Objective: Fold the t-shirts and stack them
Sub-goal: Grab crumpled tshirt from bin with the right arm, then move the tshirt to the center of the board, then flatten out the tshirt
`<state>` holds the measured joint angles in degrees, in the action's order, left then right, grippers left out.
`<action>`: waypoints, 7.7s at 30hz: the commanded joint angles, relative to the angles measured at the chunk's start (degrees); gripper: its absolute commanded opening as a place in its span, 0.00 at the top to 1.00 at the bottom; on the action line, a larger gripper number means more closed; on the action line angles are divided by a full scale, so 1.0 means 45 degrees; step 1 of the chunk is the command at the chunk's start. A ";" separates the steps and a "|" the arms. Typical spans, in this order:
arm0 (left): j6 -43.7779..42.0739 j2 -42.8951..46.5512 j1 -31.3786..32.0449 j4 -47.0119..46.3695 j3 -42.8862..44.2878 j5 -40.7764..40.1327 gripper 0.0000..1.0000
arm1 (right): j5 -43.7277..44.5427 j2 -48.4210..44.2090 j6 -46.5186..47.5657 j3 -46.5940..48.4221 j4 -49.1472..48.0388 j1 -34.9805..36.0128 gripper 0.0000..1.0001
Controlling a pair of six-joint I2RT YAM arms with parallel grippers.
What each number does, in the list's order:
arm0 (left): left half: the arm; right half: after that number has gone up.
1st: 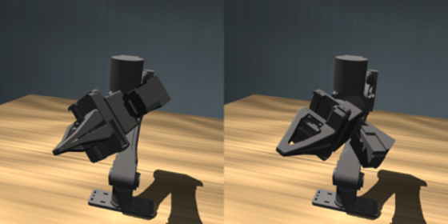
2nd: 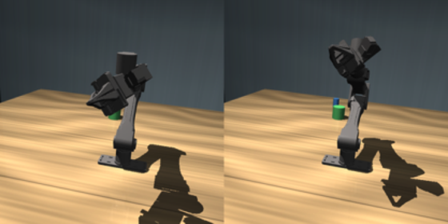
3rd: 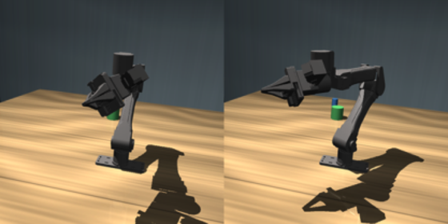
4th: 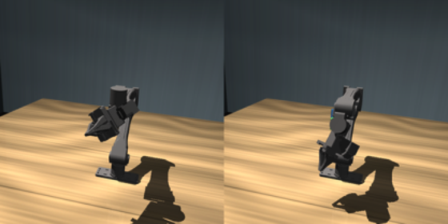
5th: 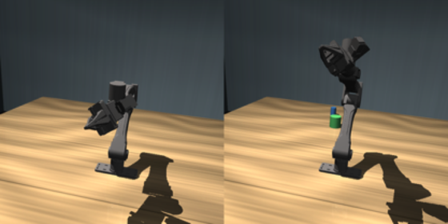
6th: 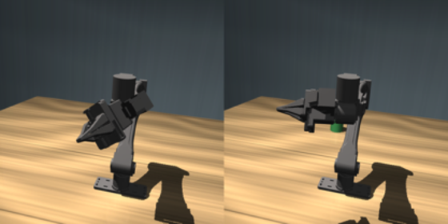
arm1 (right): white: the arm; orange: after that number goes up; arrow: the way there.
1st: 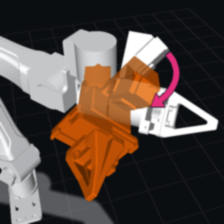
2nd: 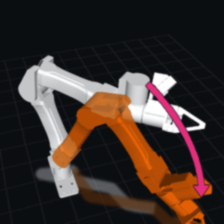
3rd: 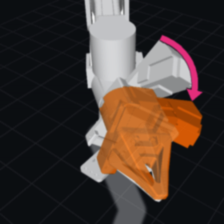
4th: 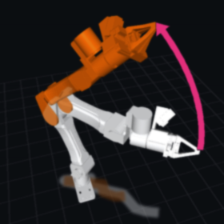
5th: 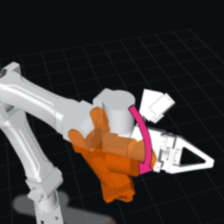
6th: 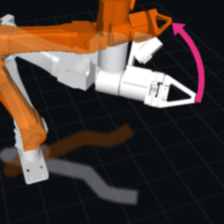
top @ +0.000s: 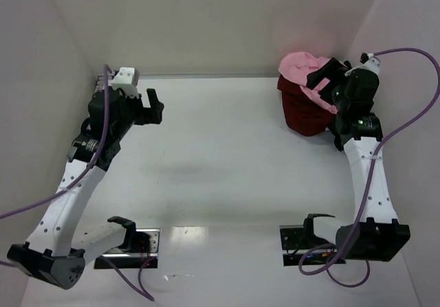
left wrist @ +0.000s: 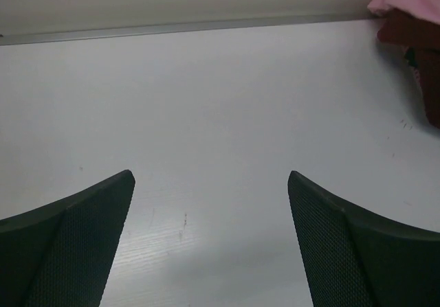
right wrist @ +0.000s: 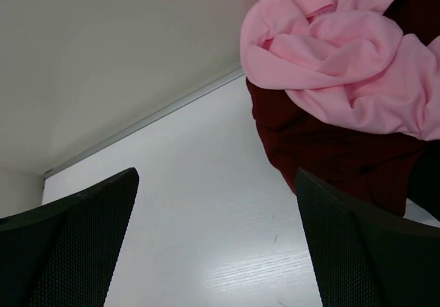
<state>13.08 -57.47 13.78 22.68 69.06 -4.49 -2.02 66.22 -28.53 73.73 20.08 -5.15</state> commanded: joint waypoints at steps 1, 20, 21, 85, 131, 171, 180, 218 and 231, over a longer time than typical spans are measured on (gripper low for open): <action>-0.0544 -0.0896 0.0413 0.0078 0.0747 -0.1226 0.00 | 0.0604 0.0732 0.0423 0.0800 -0.0321 -0.0223 0.00; 0.1273 -0.7344 -0.0580 -0.0332 0.3774 0.0744 0.00 | 0.1250 0.7881 0.0833 0.4865 -0.0769 -0.0614 0.00; 0.1157 -0.7500 -0.0698 -0.0332 0.3988 0.0744 0.00 | 0.1501 0.8328 0.0833 0.5000 -0.0770 -0.0614 0.00; 0.0123 -0.1330 -0.0465 -0.3013 0.0199 0.4749 1.00 | -0.2228 0.1087 -0.0731 0.3247 -0.2176 0.7628 1.00; 0.1428 -0.6522 -0.0816 0.0744 0.1062 0.4825 0.00 | 0.1524 0.3096 -0.0360 -0.1777 -0.3934 0.5558 0.97; 0.4865 -1.4102 0.0531 -0.5194 0.3422 0.2327 0.18 | -0.1875 0.5871 -0.0182 -0.3143 -0.3543 0.6554 0.86; 0.5238 -1.4787 0.0649 -0.5096 0.4361 0.0706 0.31 | -0.2422 0.5346 -0.0065 -0.3513 -0.3309 0.6554 0.85; 0.2916 -0.8169 -0.1577 -0.0920 0.1101 -0.0639 1.00 | -0.1193 0.3333 0.0053 -0.4608 -0.3075 0.6554 0.78; 0.2874 -0.5746 -0.2768 0.0526 -0.0170 -0.1308 1.00 | -0.0646 0.3975 -0.0065 -0.4043 -0.3328 0.6554 0.13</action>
<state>26.92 -86.94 2.90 23.42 68.64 -9.45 -7.16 83.81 -29.30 53.17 6.83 24.34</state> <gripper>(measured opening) 0.008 0.807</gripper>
